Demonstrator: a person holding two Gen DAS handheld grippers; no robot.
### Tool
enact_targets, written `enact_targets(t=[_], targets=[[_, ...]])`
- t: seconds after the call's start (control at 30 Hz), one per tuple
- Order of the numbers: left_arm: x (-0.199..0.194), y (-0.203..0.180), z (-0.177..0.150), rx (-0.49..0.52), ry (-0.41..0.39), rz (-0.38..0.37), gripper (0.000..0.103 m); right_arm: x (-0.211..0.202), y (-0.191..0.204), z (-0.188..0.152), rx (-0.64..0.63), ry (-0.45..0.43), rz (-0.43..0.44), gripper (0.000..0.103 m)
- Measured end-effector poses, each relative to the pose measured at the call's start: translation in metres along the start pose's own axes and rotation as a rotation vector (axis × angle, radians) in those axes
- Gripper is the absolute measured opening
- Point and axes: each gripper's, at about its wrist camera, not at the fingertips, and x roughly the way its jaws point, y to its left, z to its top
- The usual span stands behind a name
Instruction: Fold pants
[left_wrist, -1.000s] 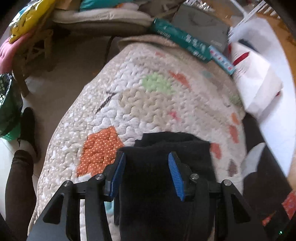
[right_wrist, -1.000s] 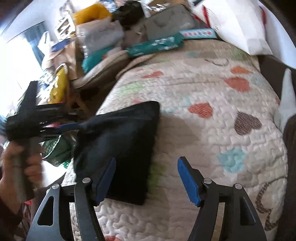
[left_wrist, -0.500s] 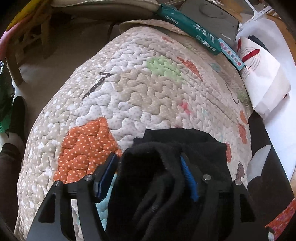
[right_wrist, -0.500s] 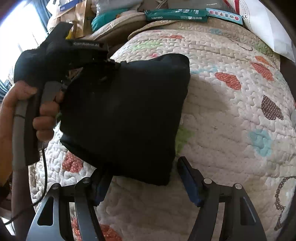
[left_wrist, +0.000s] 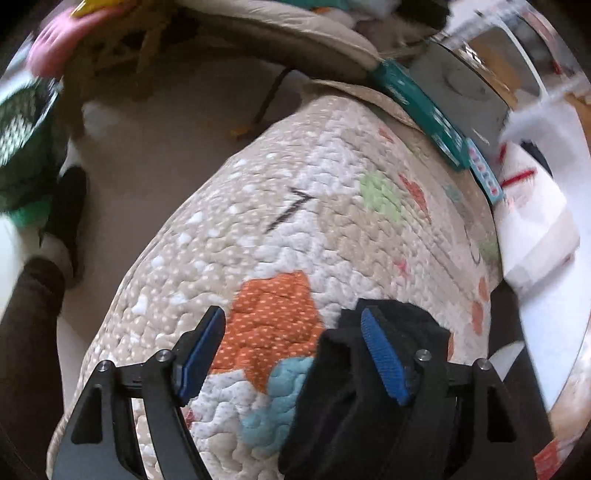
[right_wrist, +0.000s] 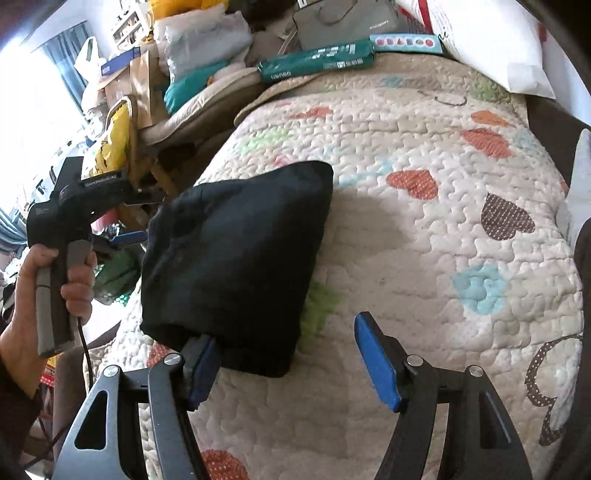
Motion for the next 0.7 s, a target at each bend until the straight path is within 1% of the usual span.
enact_targets(t=[0.1, 0.17, 0.2, 0.23, 0.3, 0.37, 0.43, 0.5, 0.57, 0.6, 0.7], targets=[[0.007, -0.017, -0.005, 0.068, -0.004, 0.028, 0.075, 0.002, 0.006, -0.001, -0.027, 0.004, -0.009, 0.074], [0.009, -0.02, -0.008, 0.086, -0.006, 0.052, 0.075, 0.006, 0.008, -0.003, -0.046, 0.039, -0.006, 0.074], [0.007, -0.02, -0.009, 0.084, -0.005, 0.05, 0.075, 0.008, 0.009, -0.004, -0.055, 0.063, 0.0, 0.074], [0.004, -0.019, -0.009, 0.082, -0.004, 0.039, 0.075, 0.01, 0.009, -0.005, -0.063, 0.087, 0.006, 0.074], [-0.009, -0.021, -0.012, 0.097, -0.007, -0.017, 0.075, 0.007, 0.014, -0.011, -0.079, 0.129, 0.039, 0.074], [-0.021, -0.024, -0.02, 0.144, -0.006, -0.077, 0.076, -0.001, 0.015, -0.012, -0.077, 0.128, 0.082, 0.074], [-0.024, -0.028, -0.029, 0.187, 0.026, -0.129, 0.076, -0.012, 0.014, -0.007, -0.058, 0.114, 0.122, 0.074], [-0.022, -0.027, -0.037, 0.211, 0.057, -0.157, 0.076, -0.019, 0.01, 0.0, -0.041, 0.1, 0.13, 0.074], [-0.015, -0.021, -0.042, 0.205, 0.079, -0.164, 0.077, -0.023, 0.005, 0.009, -0.025, 0.088, 0.132, 0.074], [-0.009, -0.018, -0.043, 0.187, 0.091, -0.167, 0.077, -0.024, 0.0, 0.015, -0.01, 0.088, 0.132, 0.074], [0.01, -0.016, -0.041, 0.153, 0.13, -0.205, 0.077, -0.014, -0.012, 0.035, 0.029, 0.104, 0.131, 0.074]])
